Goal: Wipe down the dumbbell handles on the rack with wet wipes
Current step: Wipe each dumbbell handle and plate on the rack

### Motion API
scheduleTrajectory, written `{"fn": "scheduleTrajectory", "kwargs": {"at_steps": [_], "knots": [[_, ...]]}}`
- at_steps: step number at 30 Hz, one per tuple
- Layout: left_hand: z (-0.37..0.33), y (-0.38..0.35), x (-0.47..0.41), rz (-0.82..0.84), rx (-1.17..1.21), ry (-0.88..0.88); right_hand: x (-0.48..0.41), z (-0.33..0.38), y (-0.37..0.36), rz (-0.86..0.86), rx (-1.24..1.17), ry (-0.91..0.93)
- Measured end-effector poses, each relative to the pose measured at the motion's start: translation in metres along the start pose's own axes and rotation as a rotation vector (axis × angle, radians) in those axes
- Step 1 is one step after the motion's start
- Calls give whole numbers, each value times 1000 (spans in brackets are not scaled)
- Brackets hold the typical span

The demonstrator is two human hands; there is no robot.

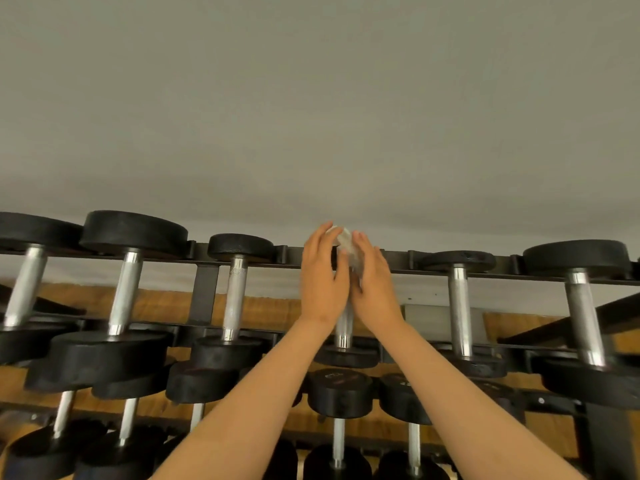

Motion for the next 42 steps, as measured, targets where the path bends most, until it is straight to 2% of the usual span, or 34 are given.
{"fn": "scheduleTrajectory", "kwargs": {"at_steps": [3, 5, 7, 10, 14, 17, 23, 28, 32, 37, 42], "knots": [[4, -22, -16, 183, -3, -14, 0, 0, 2, 10, -93, -70], [13, -30, -18, 250, -48, -93, 5, 2, 6, -21, -117, -132], [18, -34, -18, 253, -89, -156, 23, 2, 12, -126, -108, -240], [18, -29, -17, 157, -26, -147, 66, 7, 6, -228, -69, -349], [24, -18, -16, 118, 40, -141, 87, 6, -17, -214, 98, -301], [38, -8, -16, 140, 97, -86, 81, 14, -21, -251, 157, -319], [52, -10, -15, 139, 310, 197, 82, 21, -27, -240, 332, -306], [62, -13, -19, 100, 382, 370, 86, 2, -19, -169, 247, -365], [78, -11, -17, 27, 384, 447, 88, 4, -16, -148, 225, -392], [102, -9, -15, -18, 252, 487, 87, 3, -12, -159, 187, -417], [108, -12, -16, 4, 224, 504, 88, 0, -13, -157, 209, -421]]}}
Point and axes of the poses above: each hand's wrist, its own x-axis away from the middle knuckle, its own y-axis out of the back of the hand, z = x × y, the point moved 5 cm from there along -x, towards the middle knuckle, and after that the axes turned 12 degrees about -z, right-handed, at the moved point
